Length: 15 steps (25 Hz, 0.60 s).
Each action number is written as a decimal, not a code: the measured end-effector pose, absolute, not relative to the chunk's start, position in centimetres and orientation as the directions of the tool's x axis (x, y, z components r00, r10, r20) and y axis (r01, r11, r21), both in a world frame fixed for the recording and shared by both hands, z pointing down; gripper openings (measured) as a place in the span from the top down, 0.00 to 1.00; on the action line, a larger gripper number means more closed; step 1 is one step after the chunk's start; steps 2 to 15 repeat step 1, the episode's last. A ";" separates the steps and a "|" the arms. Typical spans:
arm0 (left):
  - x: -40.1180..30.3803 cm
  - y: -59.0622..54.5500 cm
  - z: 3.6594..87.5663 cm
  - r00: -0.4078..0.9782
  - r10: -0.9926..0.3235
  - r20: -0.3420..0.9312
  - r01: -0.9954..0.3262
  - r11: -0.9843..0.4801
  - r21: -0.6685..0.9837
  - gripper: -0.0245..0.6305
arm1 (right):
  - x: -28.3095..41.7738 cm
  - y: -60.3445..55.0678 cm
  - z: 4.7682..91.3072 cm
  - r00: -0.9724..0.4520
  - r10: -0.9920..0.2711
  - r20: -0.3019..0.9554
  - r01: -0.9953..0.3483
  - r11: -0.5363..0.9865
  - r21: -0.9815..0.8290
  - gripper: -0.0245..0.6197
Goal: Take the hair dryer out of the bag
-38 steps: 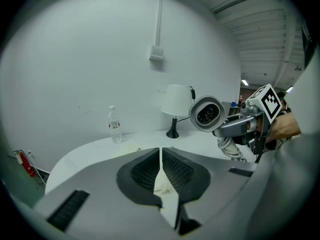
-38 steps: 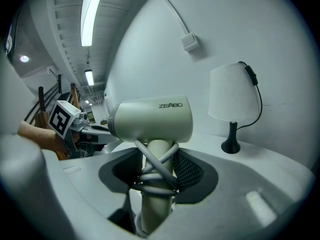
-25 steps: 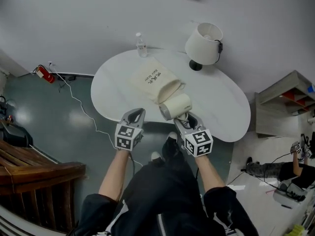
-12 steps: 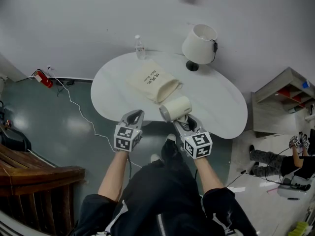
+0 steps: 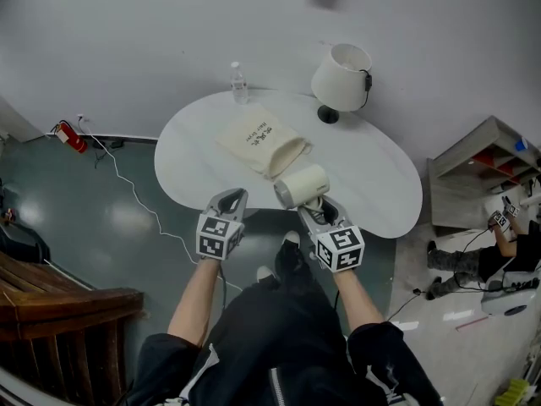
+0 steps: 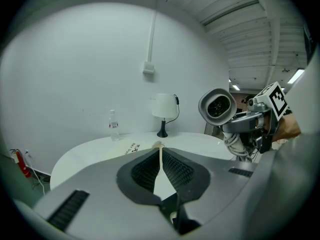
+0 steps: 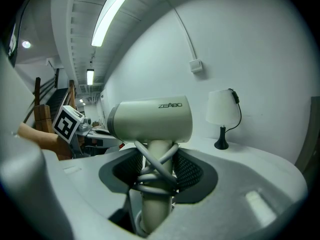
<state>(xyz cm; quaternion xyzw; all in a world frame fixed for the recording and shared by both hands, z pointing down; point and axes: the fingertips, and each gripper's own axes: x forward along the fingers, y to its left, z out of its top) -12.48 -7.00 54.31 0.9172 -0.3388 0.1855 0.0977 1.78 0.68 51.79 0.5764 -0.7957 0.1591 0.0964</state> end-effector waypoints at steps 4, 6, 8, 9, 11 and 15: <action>-12.5 -6.9 54.4 0.703 -0.583 0.407 -0.656 -0.753 0.053 0.92 | 1.7 0.7 51.9 -0.316 -0.887 0.338 -0.948 0.283 -0.145 0.67; -12.5 -6.9 54.4 0.703 -0.583 0.407 -0.656 -0.753 0.053 0.92 | 1.7 0.7 51.9 -0.316 -0.887 0.338 -0.948 0.283 -0.145 0.67; -12.5 -6.9 54.4 0.703 -0.583 0.407 -0.656 -0.753 0.053 0.92 | 1.7 0.7 51.9 -0.316 -0.887 0.338 -0.948 0.283 -0.145 0.67; -12.5 -6.9 54.4 0.703 -0.583 0.407 -0.656 -0.753 0.053 0.92 | 1.7 0.7 51.9 -0.316 -0.887 0.338 -0.948 0.283 -0.145 0.67; -12.5 -6.9 54.4 0.703 -0.583 0.407 -0.656 -0.753 0.053 0.92 | 1.7 0.7 51.9 -0.316 -0.887 0.338 -0.948 0.283 -0.145 0.67; -12.5 -6.9 54.4 0.703 -0.583 0.407 -0.656 -0.753 0.053 0.92 | 1.7 0.7 51.9 -0.316 -0.887 0.338 -0.948 0.283 -0.145 0.67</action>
